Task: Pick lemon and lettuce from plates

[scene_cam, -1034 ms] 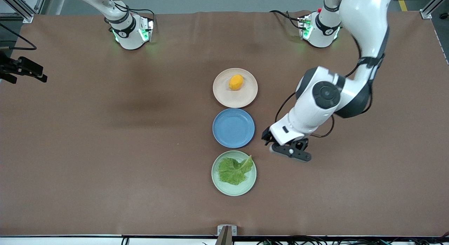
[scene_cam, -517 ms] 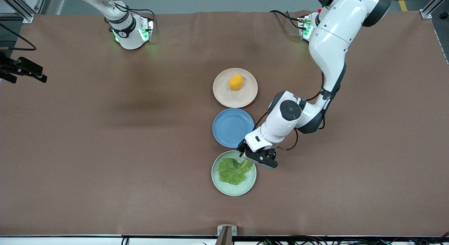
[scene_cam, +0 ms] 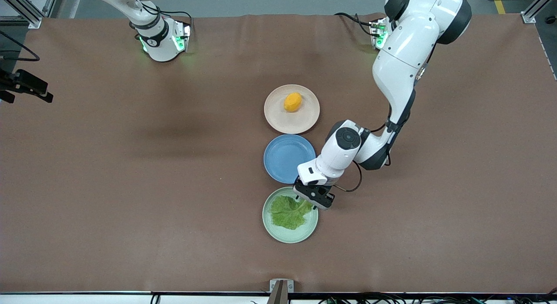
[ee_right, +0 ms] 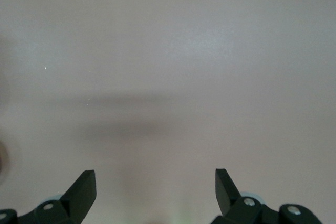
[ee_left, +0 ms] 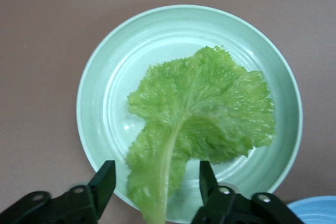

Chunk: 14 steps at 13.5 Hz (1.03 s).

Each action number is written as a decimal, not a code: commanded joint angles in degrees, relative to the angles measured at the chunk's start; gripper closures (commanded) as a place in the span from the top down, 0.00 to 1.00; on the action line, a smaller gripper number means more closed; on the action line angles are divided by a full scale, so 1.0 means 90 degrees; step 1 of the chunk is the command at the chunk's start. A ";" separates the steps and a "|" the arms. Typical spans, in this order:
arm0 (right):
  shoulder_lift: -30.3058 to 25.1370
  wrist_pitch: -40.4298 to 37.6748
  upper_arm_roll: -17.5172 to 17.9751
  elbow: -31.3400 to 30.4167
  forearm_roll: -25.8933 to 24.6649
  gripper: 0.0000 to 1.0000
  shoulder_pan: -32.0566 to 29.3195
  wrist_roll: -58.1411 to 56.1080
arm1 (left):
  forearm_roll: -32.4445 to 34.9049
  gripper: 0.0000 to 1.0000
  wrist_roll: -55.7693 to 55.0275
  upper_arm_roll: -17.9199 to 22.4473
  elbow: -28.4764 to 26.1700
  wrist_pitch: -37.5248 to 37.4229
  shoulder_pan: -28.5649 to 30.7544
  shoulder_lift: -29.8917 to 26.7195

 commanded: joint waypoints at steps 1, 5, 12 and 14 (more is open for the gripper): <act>0.0288 0.0038 0.0039 0.0065 0.0006 1.00 -0.0099 0.0048 | 0.0160 0.66 0.0063 0.0107 0.0286 0.0021 -0.0088 0.0143; 0.0954 -0.0001 0.0048 0.0270 -0.0005 1.00 -0.0031 0.0096 | 0.0170 0.60 0.0073 0.0116 0.0412 0.0021 -0.0175 0.0259; 0.0915 0.0019 0.0068 0.0056 0.0494 1.00 0.0779 0.2028 | 0.0179 0.30 0.0122 0.0126 0.0432 0.0041 -0.0176 0.0367; 0.0847 0.0077 0.0068 -0.0130 0.0631 1.00 0.1091 0.2603 | 0.0189 0.19 0.0112 0.0136 0.0432 0.0060 -0.0185 0.0367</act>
